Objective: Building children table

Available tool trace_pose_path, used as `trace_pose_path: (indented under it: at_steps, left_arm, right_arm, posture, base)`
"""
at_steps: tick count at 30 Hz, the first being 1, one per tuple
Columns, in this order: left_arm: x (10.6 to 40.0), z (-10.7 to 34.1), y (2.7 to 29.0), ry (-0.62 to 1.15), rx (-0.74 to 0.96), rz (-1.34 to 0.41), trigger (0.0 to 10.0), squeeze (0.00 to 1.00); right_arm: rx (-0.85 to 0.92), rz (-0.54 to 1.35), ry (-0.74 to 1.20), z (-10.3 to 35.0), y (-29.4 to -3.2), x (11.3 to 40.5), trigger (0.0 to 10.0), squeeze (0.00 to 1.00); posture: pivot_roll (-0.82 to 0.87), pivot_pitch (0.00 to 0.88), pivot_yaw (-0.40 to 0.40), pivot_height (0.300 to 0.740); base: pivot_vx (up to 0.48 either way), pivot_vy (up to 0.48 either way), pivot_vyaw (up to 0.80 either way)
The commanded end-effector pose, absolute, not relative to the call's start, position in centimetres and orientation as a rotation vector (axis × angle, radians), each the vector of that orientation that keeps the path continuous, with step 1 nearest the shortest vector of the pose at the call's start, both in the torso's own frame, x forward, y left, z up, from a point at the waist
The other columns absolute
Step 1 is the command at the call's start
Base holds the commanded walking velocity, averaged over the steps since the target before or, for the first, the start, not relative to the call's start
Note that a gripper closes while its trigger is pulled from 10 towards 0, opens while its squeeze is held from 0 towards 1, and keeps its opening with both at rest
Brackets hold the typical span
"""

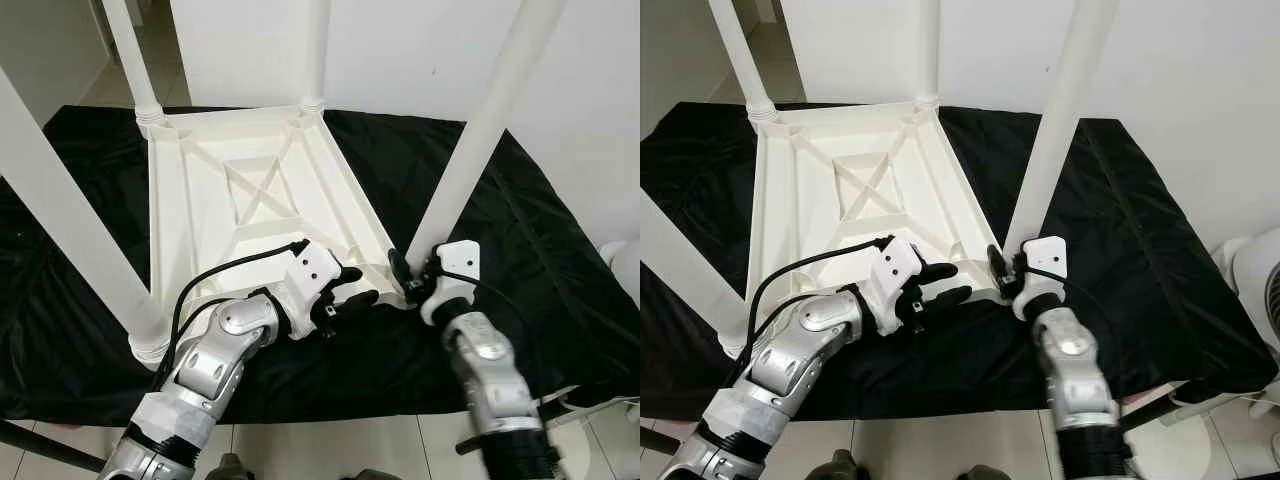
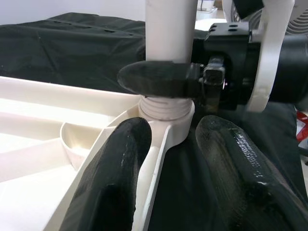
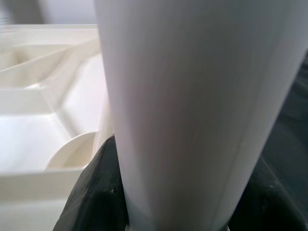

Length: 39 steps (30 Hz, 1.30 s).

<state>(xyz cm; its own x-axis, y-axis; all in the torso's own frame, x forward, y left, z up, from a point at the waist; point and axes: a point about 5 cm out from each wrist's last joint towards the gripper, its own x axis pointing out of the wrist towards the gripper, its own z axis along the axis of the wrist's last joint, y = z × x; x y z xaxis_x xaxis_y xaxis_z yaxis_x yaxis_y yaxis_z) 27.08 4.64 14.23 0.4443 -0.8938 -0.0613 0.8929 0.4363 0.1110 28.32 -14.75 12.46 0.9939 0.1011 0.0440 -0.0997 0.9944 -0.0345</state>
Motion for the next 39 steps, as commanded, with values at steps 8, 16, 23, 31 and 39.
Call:
trace_pose_path:
  at_steps: [8, 16, 23, 31, 39]
  left_arm:
    - [27.3, 14.4, 4.8, -0.015, 0.152, -1.099, 10.0, 0.0]
    - [27.4, 14.5, 4.6, -0.019, 0.148, -1.1, 10.0, 0.0]
    - [27.5, 14.6, 4.5, -0.024, 0.144, -1.102, 10.0, 0.0]
    - [27.4, 14.6, 4.3, -0.025, 0.141, -1.105, 10.0, 0.0]
    - [27.2, 14.6, 4.2, -0.028, 0.141, -1.108, 10.0, 0.0]
  right_arm:
    - [-0.009, -0.105, -0.006, 12.3, -12.7, 27.5, 10.0, 0.0]
    - [-0.005, -0.106, -0.019, 12.8, -12.5, 27.4, 10.0, 0.0]
    - [0.022, -0.064, -0.05, 13.6, -13.0, 27.2, 10.0, 1.0]
    - [0.022, 0.013, -0.077, 13.7, -14.8, 27.3, 10.0, 1.0]
    - [-0.127, 0.37, -0.039, 12.9, -17.0, 27.4, 10.0, 0.0]
  posture:
    - [0.02, 0.0, -0.033, 0.74]
    - [0.0, 0.0, -0.022, 0.74]
    - [-0.01, 0.0, -0.02, 0.74]
    - [-0.01, 0.0, -0.024, 0.74]
    - [-0.01, 0.0, -0.028, 0.74]
  base:
    - [0.0, 0.0, 0.0]
    - [0.0, 0.0, 0.0]
    - [0.0, 0.0, 0.0]
    - [0.0, 0.0, 0.0]
    - [0.0, 0.0, 0.0]
